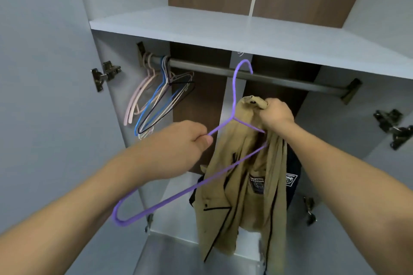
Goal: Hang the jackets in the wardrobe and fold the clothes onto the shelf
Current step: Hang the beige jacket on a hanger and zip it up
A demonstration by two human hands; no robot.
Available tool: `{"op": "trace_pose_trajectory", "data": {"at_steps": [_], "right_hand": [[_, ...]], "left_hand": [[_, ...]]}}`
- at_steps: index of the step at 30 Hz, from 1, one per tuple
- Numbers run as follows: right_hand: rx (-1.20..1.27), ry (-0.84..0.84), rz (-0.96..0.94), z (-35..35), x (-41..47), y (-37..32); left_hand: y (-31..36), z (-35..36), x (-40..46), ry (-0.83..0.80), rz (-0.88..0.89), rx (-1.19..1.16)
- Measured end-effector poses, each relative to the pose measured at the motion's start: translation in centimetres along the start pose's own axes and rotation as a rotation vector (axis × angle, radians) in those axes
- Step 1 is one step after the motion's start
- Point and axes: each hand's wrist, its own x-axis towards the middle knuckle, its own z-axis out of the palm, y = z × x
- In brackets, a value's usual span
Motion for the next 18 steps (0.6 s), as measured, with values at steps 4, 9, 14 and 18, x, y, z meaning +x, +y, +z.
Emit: {"op": "trace_pose_trajectory", "data": {"at_steps": [4, 9, 14, 18], "right_hand": [[0.036, -0.041, -0.029, -2.5, -1.0, -0.4], [0.503, -0.177, -0.114, -4.9, -4.1, -1.2], [0.365, -0.183, -0.297, -6.4, -7.0, -0.4], [-0.055, -0.053, -0.477, -7.8, -6.5, 0.2]], "left_hand": [[0.6, 0.7, 0.9, 0.057, 0.082, 0.033], [-2.0, 5.3, 4.9, 0.137, 0.044, -0.221], [-3.1, 7.7, 5.7, 0.196, 0.237, -0.42], [-2.3, 7.2, 5.8, 0.268, 0.337, -0.365]]}}
